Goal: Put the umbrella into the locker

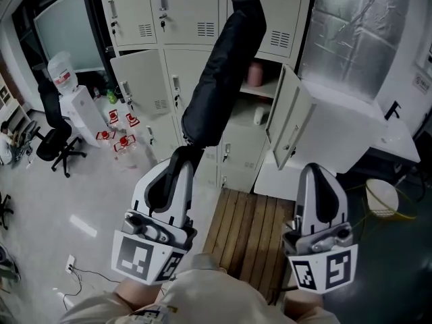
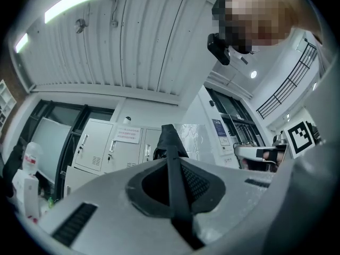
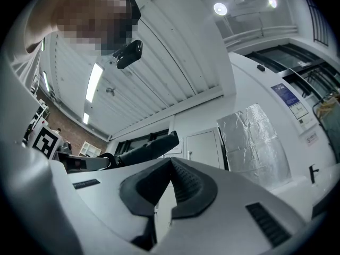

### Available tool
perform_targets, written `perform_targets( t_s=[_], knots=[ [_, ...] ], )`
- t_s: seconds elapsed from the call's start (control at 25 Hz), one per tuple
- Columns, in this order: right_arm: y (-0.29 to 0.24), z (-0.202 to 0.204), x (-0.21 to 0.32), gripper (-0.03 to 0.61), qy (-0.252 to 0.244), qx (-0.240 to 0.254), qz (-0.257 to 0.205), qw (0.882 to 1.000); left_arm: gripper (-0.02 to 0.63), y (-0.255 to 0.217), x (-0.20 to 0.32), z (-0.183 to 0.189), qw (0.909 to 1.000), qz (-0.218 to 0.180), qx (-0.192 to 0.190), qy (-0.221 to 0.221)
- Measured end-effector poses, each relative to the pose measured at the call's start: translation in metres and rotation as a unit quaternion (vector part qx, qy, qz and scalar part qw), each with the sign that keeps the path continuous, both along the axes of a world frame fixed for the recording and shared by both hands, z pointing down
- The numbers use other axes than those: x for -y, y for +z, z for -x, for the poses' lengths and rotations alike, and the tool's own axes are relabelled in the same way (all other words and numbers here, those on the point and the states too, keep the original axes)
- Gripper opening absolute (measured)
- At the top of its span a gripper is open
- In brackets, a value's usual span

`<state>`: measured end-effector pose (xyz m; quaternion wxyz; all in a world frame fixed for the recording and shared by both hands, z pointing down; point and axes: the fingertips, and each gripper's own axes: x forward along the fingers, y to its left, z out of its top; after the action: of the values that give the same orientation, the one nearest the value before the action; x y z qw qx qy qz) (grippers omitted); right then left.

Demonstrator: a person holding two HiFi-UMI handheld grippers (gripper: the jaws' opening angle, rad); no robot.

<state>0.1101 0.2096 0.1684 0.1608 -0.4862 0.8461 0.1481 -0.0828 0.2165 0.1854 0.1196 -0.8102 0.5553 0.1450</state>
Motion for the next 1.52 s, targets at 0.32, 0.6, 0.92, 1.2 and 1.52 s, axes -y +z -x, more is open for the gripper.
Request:
perform_targets(
  t_s=[0.32,0.6,0.92,1.2,1.52],
  knots=[
    [0.015,-0.005,0.014,0.006,-0.005,-0.006,0.017,1.000,0.018,0.019,0.007,-0.007,0.9996,0.026,0.009,-0.003],
    [0.029,-0.001,0.036,0.006,-0.010,-0.011,0.027,1.000,0.018,0.044,0.032,-0.010,0.9982,0.057,0.021,-0.001],
    [0.046,0.001,0.070,0.006,-0.006,-0.023,0.042,0.999,0.018,0.075,0.070,-0.009,0.9952,0.093,0.029,0.006],
    [0.062,0.011,0.104,0.006,-0.002,-0.036,0.059,0.998,0.018,0.108,0.109,-0.008,0.9909,0.126,0.045,0.014],
    [0.072,0.022,0.140,0.006,0.001,-0.052,0.068,0.996,0.018,0.144,0.156,-0.005,0.9845,0.167,0.042,0.033]
  ],
)
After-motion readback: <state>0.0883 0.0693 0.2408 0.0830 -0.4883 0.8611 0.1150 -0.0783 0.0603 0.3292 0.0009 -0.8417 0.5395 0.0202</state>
